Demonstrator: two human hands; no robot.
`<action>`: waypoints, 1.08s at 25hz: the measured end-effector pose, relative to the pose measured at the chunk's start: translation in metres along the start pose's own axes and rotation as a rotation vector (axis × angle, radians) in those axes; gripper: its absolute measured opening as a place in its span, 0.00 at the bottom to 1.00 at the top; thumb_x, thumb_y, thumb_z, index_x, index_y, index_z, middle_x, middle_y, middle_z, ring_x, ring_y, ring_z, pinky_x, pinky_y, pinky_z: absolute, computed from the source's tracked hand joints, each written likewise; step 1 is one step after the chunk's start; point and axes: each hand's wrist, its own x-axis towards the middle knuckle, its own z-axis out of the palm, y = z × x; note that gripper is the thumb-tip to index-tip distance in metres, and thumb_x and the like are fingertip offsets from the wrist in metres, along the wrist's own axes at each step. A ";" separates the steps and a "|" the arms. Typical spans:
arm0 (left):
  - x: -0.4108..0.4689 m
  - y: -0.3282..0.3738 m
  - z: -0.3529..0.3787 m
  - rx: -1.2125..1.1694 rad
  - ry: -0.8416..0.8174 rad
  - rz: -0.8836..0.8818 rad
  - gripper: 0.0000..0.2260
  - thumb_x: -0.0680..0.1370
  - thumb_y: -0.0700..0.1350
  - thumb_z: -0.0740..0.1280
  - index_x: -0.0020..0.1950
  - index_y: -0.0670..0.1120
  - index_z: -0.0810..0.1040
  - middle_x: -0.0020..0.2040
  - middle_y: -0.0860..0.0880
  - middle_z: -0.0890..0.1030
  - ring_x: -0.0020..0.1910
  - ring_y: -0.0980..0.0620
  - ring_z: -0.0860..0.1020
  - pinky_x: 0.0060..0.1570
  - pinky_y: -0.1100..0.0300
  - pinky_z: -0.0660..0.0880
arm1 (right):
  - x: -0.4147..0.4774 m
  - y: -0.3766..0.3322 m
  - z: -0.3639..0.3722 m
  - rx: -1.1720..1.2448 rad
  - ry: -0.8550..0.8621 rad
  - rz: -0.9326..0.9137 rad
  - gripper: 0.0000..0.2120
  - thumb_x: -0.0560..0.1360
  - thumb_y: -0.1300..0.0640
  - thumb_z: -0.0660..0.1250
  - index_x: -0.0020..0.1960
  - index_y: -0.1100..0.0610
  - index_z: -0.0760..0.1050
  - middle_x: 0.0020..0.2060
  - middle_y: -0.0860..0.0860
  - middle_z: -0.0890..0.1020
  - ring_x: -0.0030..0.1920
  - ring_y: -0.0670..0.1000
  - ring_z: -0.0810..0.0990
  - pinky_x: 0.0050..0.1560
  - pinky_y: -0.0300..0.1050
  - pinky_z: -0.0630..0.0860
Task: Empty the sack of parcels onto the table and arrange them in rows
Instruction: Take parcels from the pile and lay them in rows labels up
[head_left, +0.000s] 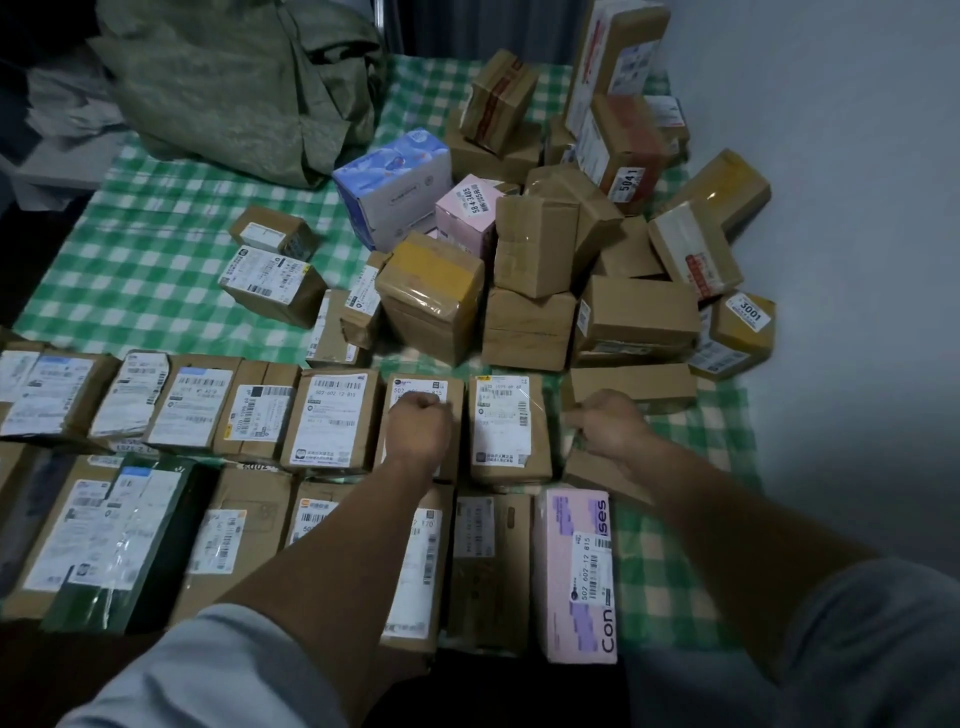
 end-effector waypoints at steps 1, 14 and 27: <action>-0.003 0.005 0.006 -0.001 -0.015 0.011 0.05 0.78 0.40 0.64 0.51 0.43 0.79 0.44 0.44 0.81 0.41 0.48 0.77 0.42 0.55 0.74 | -0.001 0.001 -0.011 -0.038 0.066 -0.005 0.04 0.78 0.60 0.69 0.50 0.60 0.76 0.42 0.55 0.80 0.44 0.55 0.79 0.43 0.48 0.76; -0.041 0.013 0.080 0.164 -0.595 -0.070 0.10 0.81 0.39 0.65 0.62 0.43 0.76 0.42 0.42 0.81 0.31 0.49 0.79 0.24 0.61 0.73 | -0.009 0.063 -0.051 -0.783 0.130 -0.082 0.23 0.71 0.58 0.70 0.65 0.56 0.71 0.60 0.58 0.75 0.62 0.61 0.73 0.63 0.52 0.73; -0.028 0.026 0.086 0.231 -0.500 -0.098 0.05 0.79 0.37 0.65 0.52 0.40 0.80 0.33 0.40 0.80 0.32 0.45 0.74 0.24 0.62 0.70 | 0.004 0.038 -0.059 -0.692 0.239 -0.117 0.21 0.73 0.53 0.71 0.64 0.57 0.73 0.62 0.59 0.75 0.63 0.63 0.71 0.56 0.52 0.72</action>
